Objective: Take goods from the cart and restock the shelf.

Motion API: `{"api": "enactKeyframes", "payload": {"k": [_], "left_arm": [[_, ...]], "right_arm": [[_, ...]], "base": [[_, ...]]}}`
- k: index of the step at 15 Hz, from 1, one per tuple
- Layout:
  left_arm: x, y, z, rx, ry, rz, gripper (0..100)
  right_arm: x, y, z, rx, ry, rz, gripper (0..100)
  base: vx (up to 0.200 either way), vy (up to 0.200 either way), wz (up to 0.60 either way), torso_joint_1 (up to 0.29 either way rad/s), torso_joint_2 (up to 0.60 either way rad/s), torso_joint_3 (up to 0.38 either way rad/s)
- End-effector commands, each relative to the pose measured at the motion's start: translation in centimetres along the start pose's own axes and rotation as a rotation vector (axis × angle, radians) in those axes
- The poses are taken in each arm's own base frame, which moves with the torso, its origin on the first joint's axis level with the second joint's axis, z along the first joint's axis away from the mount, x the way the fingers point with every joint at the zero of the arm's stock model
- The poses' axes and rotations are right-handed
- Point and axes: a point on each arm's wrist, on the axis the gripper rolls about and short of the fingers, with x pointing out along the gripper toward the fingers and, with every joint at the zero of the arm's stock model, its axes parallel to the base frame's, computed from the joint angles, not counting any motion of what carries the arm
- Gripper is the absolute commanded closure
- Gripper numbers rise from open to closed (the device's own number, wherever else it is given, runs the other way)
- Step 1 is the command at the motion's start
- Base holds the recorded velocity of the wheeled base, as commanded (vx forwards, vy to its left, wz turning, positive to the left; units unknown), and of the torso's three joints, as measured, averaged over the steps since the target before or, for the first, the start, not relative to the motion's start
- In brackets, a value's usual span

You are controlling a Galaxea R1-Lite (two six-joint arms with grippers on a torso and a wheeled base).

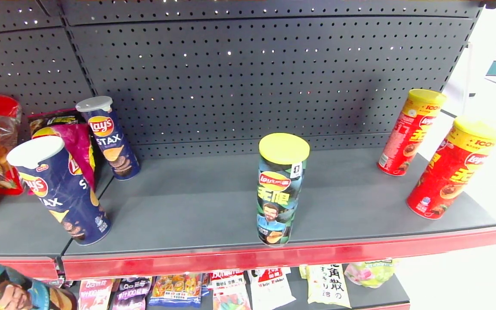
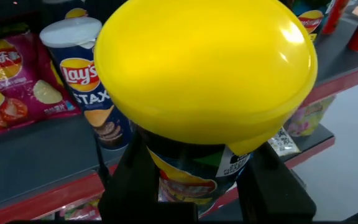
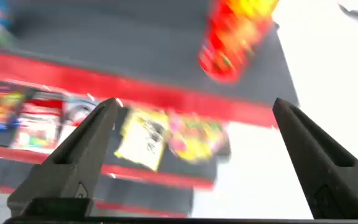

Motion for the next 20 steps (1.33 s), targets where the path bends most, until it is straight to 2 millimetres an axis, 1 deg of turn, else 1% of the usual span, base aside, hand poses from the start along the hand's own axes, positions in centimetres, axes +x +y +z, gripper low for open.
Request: {"api": "enactKeyframes", "payload": {"k": [1, 4, 5, 6, 7, 9, 10, 12, 15, 17, 18, 20], "left_arm": [[0.5, 0.1, -0.1, -0.018, 0.027, -0.017, 100], [0.6, 0.0, -0.1, -0.031, 0.025, -0.055, 100], [0.6, 0.0, -0.1, -0.031, 0.025, -0.064, 100], [0.6, 0.0, -0.2, -0.032, 0.028, -0.067, 100], [0.7, 0.0, -0.2, -0.034, 0.032, -0.068, 100], [0.8, 0.1, -0.3, -0.036, 0.041, -0.069, 100], [0.8, 0.1, -0.3, -0.036, 0.041, -0.074, 100], [0.9, 0.1, -0.2, -0.038, 0.043, -0.086, 100], [0.9, 0.1, -0.1, -0.037, 0.04, -0.086, 100], [0.6, 0.0, -0.1, -0.033, 0.029, -0.08, 100], [0.4, 0.0, 0.0, -0.029, 0.017, -0.065, 100], [0.0, 0.1, 0.7, -0.013, -0.012, 0.051, 100]], "right_arm": [[-2.8, 0.3, -2.2, 0.041, -0.042, -0.146, 0], [-4.4, 1.2, -6.1, 0.044, -0.071, -0.167, 0], [-4.1, 1.5, -7.1, 0.071, -0.052, -0.154, 0], [-3.8, 1.7, -7.3, 0.133, -0.065, -0.095, 0], [-3.4, 1.9, -7.6, 0.151, -0.087, -0.007, 0], [-3.0, 2.2, -7.5, 0.175, -0.152, 0.118, 0], [-3.0, 2.2, -7.5, 0.197, -0.155, 0.132, 0], [-2.9, 2.3, -7.5, 0.165, -0.168, 0.179, 0], [-2.9, 2.3, -7.6, 0.189, -0.169, 0.16, 0], [-2.8, 2.2, -7.5, 0.261, -0.181, 0.134, 0], [-2.8, 2.2, -7.5, 0.265, -0.182, 0.139, 0], [-2.8, 2.3, -7.5, 0.252, -0.184, 0.157, 0]], "base": [[0.0, 0.0, 0.0, 0.0, 0.0, 0.0], [0.0, 0.0, 0.0, 0.0, 0.0, 0.0], [0.0, 0.0, 0.0, 0.0, 0.0, 0.0], [0.0, 0.0, 0.0, 0.0, 0.0, 0.0], [0.0, 0.0, 0.0, 0.0, 0.0, 0.0], [0.0, 0.0, 0.0, 0.0, 0.0, 0.0], [0.0, 0.0, 0.0, 0.0, 0.0, 0.0], [0.0, 0.0, 0.0, 0.0, 0.0, 0.0], [0.0, 0.0, 0.0, 0.0, 0.0, 0.0], [0.0, 0.0, 0.0, 0.0, 0.0, 0.0], [0.0, 0.0, 0.0, 0.0, 0.0, 0.0], [0.0, 0.0, 0.0, 0.0, 0.0, 0.0]]}}
